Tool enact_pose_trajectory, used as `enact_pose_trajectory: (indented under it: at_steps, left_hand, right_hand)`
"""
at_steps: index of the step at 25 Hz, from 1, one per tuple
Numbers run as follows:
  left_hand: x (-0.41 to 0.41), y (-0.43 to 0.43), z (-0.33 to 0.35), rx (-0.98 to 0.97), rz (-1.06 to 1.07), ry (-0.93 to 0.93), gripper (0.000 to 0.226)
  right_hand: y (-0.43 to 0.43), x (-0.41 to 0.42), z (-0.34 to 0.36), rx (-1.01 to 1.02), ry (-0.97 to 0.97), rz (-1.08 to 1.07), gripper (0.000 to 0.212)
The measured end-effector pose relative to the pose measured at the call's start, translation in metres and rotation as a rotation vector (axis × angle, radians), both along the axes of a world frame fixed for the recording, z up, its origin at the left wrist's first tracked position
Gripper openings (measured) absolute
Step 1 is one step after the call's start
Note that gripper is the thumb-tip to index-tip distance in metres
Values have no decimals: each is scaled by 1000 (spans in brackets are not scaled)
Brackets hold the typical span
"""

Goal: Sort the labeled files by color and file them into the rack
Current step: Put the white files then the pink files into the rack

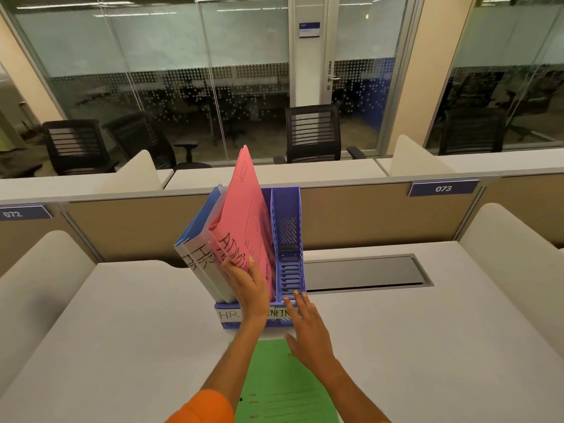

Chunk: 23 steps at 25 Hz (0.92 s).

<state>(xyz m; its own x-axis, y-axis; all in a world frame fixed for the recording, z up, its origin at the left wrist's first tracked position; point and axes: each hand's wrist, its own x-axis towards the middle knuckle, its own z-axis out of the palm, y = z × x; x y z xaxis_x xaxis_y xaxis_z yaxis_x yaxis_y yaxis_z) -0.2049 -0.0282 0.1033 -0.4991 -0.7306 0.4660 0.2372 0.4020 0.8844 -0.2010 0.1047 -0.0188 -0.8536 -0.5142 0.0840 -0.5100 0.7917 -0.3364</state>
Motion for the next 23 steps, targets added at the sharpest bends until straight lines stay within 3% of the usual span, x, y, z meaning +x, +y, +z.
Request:
enact_pose_trajectory:
  at_steps: [4,12,14,19,23]
  left_hand:
    - [-2,1,9,-30,4,-73,62]
    - [6,-2,1,-101,-25,-612,22]
    - [11,-4,-4,-127,-47,-705,24]
    - [22,-13,-14,-191,-91,-781,33]
    - [32,-14,-14,-229,-95,-728,34]
  right_hand:
    - [0,0,0,7,-2,0,85]
    - [0,2,6,9,-10,8,86]
    - [0,2,7,12,-9,12,86]
    - [-1,3,8,12,-15,0,88]
    - [0,3,9,36,-25,7,90]
